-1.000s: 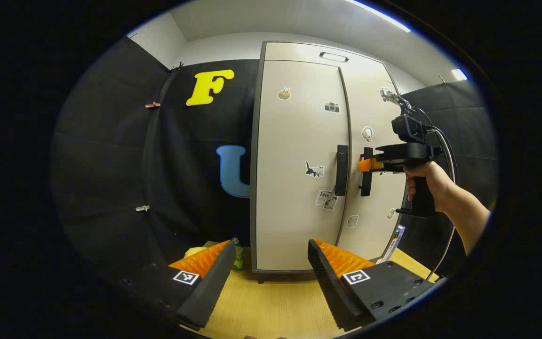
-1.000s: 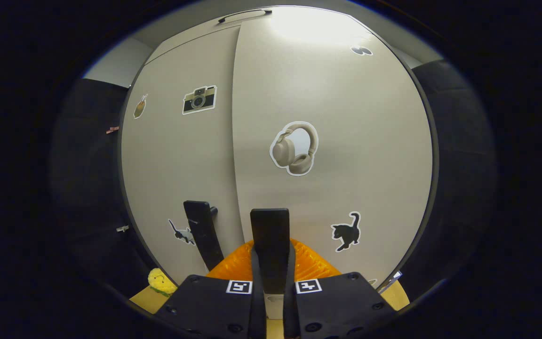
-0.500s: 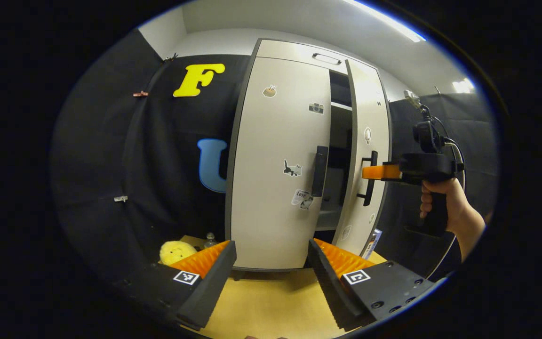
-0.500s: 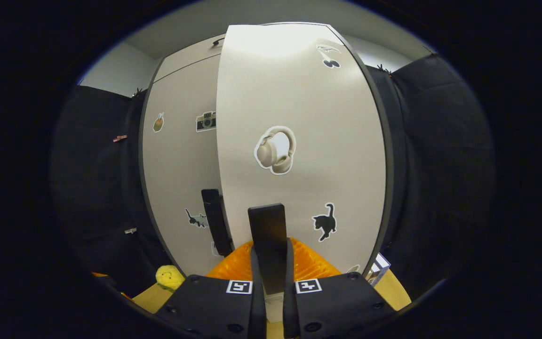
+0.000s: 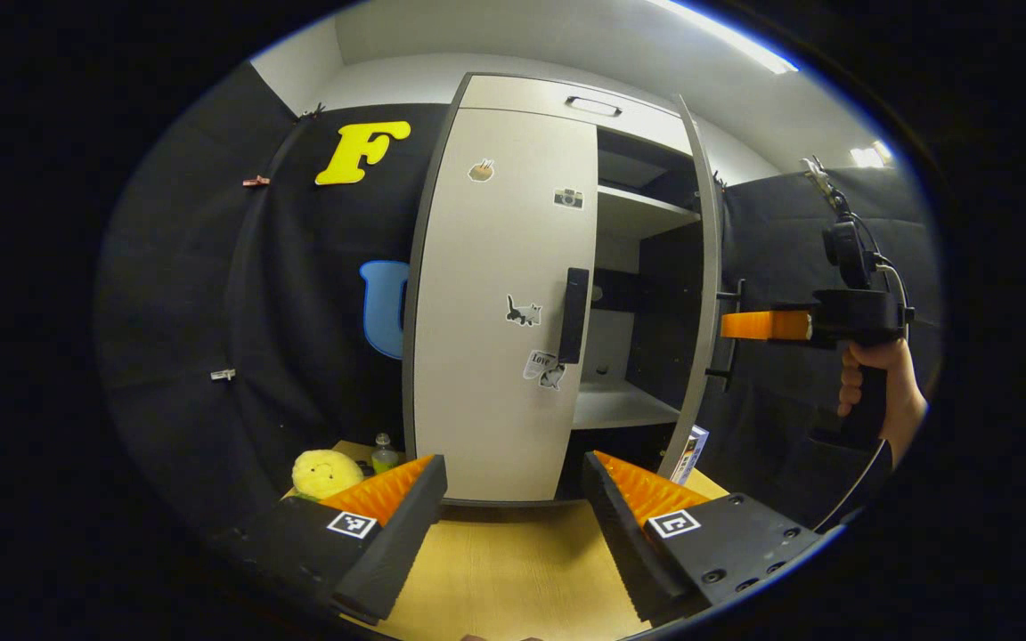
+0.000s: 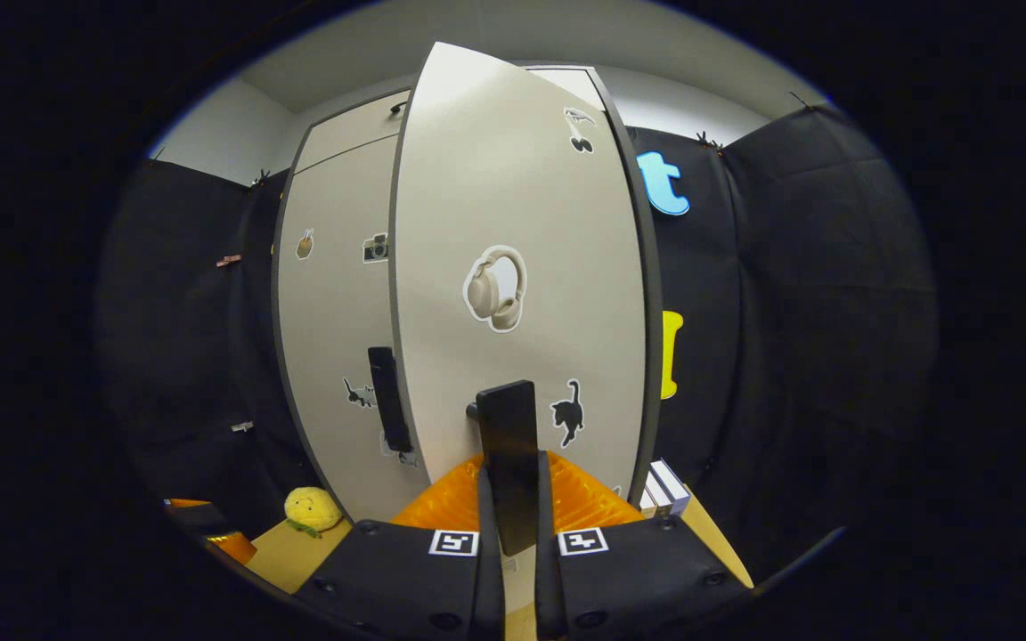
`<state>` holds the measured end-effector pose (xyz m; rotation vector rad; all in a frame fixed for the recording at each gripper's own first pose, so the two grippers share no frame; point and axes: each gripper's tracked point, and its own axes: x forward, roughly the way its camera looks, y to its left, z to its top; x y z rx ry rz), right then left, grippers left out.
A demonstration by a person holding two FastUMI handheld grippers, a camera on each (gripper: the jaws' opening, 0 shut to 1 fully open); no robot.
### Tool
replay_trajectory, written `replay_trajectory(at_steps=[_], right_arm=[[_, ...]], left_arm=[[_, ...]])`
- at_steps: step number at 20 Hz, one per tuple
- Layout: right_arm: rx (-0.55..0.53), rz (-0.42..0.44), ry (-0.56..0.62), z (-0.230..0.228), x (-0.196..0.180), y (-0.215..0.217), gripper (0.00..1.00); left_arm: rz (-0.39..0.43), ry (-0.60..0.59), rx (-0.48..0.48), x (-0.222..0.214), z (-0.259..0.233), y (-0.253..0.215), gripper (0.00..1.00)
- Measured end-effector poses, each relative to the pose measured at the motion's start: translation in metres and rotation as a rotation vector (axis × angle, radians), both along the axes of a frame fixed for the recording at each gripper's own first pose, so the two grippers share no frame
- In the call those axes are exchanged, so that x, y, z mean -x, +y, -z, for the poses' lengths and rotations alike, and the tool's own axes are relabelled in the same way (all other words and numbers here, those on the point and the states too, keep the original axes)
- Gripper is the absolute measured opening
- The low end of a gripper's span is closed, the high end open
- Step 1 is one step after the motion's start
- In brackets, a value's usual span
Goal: Open the right door of the double-door shoe cabinet with the right hand, and open the left door with the left hand.
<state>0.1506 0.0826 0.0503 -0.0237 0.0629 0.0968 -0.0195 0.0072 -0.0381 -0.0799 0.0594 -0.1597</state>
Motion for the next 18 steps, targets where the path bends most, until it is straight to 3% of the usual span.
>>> replay_trajectory(at_steps=[10,14,15,18], right_arm=[[0.022,-0.023,-0.001,-0.003,0.012,-0.031,0.16],[0.031,0.017,0.020,-0.004,0.027,-0.056,0.19],[0.046,0.042,0.025,0.000,0.013,-0.073,0.10],[0.078,0.106,0.021,-0.003,0.018,-0.097,0.08]], left_arm=[[-0.097,-0.014,-0.039,0.046,-0.006,-0.047,0.95],[-0.117,-0.017,-0.038,0.057,-0.008,-0.061,0.95],[-0.119,-0.024,-0.031,0.060,-0.012,-0.066,0.95],[-0.112,-0.031,-0.025,0.066,-0.015,-0.080,0.95]])
